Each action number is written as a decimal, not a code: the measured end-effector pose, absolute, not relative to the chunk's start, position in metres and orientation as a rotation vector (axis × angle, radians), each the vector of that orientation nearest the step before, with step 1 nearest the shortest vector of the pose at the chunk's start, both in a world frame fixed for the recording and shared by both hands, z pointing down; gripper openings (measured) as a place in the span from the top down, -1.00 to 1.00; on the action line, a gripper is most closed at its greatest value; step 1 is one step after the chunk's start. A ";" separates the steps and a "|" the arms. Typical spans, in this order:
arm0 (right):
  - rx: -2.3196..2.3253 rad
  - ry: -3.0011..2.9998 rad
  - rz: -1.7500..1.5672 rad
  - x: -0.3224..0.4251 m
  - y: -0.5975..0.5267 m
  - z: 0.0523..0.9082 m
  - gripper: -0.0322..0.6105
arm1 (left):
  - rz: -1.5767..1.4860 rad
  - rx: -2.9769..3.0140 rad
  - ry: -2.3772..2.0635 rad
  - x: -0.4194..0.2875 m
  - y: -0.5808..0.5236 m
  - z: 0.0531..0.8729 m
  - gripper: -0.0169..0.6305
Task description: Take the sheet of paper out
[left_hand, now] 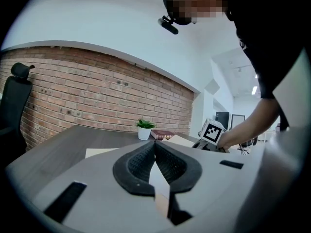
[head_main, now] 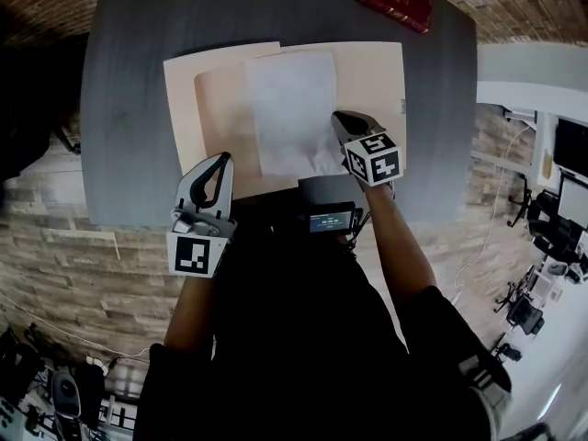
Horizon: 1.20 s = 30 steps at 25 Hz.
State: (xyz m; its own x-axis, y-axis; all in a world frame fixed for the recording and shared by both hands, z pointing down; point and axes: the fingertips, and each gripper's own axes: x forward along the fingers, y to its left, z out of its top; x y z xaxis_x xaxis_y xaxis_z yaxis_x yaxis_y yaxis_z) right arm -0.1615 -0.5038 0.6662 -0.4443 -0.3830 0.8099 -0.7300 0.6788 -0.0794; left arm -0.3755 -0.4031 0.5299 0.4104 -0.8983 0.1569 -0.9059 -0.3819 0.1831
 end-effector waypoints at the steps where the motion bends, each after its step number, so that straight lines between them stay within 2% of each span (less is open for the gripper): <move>1: 0.869 -2.073 0.539 -0.155 -0.504 0.664 0.89 | 0.040 2.428 -1.582 -0.374 -0.402 0.530 0.96; 14: 1.039 -2.112 0.423 -0.092 -0.503 0.602 0.89 | -0.006 2.467 -1.567 -0.360 -0.388 0.522 0.96; 30: 1.087 -2.353 0.087 -0.106 -0.462 0.486 0.89 | -0.044 2.596 -1.535 -0.332 -0.374 0.488 0.96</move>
